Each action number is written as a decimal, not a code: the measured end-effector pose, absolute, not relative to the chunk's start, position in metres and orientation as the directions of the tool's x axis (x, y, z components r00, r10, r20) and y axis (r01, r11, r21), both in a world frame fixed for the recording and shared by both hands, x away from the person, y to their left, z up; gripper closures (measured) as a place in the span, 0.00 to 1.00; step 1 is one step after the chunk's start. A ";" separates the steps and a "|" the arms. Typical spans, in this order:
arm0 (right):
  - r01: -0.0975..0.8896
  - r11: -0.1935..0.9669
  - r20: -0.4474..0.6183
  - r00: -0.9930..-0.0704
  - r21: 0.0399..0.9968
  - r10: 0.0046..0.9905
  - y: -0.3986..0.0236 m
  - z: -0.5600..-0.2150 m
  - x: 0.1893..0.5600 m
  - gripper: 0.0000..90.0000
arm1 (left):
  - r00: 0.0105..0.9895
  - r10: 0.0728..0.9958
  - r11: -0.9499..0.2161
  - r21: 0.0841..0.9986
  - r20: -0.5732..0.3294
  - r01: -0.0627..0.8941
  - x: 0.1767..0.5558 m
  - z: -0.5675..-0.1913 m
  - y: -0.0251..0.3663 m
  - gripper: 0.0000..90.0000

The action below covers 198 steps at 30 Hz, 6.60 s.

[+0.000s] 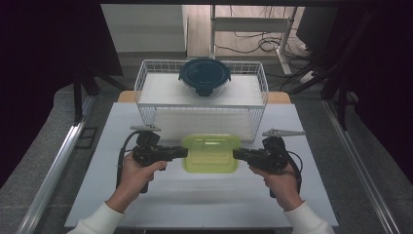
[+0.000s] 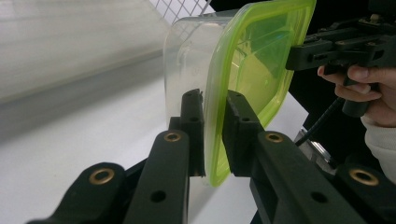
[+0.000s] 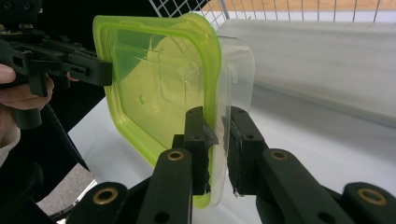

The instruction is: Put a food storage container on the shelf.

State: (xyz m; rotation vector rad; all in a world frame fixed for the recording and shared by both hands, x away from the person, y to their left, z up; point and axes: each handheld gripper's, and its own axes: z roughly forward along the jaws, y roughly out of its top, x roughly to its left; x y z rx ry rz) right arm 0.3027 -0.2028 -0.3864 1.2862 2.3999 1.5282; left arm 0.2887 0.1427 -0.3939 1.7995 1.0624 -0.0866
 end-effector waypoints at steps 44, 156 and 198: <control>0.542 0.145 0.356 -0.707 0.828 0.610 -0.187 -0.302 0.343 0.88 | 0.641 0.609 -0.059 0.779 -0.468 0.624 0.324 -0.304 0.164 0.88; 0.633 -0.111 0.565 -0.582 0.766 0.585 -0.192 -0.262 0.493 0.32 | 0.521 0.599 0.135 0.719 -0.607 0.682 0.478 -0.266 0.196 0.29; 0.498 0.160 0.320 -0.738 0.852 0.594 -0.251 -0.340 0.361 0.30 | 0.615 0.682 -0.073 0.800 -0.396 0.596 0.320 -0.367 0.218 0.24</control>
